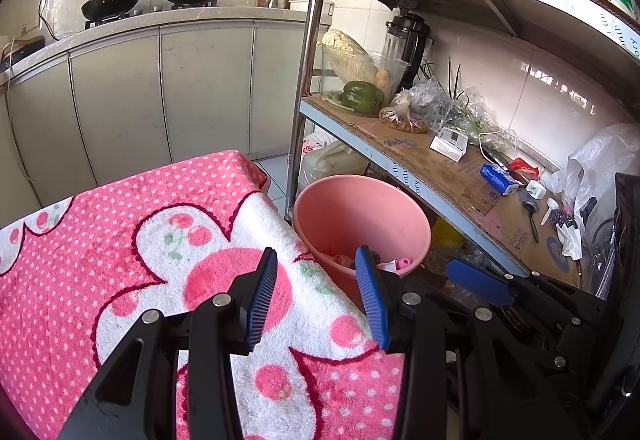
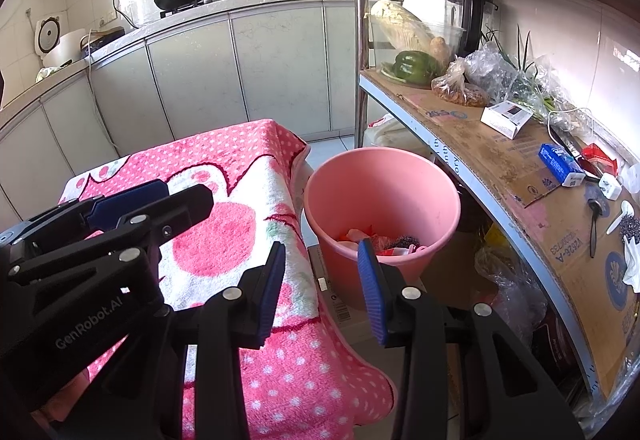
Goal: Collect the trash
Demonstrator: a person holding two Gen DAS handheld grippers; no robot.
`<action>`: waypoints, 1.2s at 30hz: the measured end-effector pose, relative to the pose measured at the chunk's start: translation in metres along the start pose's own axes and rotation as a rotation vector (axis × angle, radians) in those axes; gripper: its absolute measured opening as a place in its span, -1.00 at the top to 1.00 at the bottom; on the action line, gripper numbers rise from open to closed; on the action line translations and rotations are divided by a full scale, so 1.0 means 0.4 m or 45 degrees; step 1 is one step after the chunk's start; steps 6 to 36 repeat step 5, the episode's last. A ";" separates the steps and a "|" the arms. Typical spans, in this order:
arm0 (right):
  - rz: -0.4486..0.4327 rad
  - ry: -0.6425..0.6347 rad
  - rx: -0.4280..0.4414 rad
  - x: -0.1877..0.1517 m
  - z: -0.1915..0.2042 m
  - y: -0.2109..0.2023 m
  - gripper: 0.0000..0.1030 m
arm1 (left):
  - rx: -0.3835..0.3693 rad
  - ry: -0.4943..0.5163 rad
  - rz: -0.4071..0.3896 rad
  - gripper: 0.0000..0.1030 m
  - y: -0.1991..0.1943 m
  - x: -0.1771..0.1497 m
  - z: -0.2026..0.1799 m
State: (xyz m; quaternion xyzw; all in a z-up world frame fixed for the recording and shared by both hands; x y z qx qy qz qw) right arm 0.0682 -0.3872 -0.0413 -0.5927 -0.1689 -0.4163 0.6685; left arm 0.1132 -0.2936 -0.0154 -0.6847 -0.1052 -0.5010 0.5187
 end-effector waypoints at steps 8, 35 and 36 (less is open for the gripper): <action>0.001 -0.008 0.002 -0.001 0.004 0.003 0.25 | 0.004 0.000 -0.004 0.22 -0.004 0.000 0.004; 0.001 -0.008 0.002 -0.001 0.004 0.003 0.25 | 0.004 0.000 -0.004 0.22 -0.004 0.000 0.004; 0.001 -0.008 0.002 -0.001 0.004 0.003 0.25 | 0.004 0.000 -0.004 0.22 -0.004 0.000 0.004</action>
Point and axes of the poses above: each gripper's, at about its wrist camera, not at the fingertips, and y roughly the way its jaws point, z to its left, x to its top, the point moved 8 cm from there along y, roughly the way its jaws point, and after that the axes turned 12 degrees about y, right-handed, at the moved point
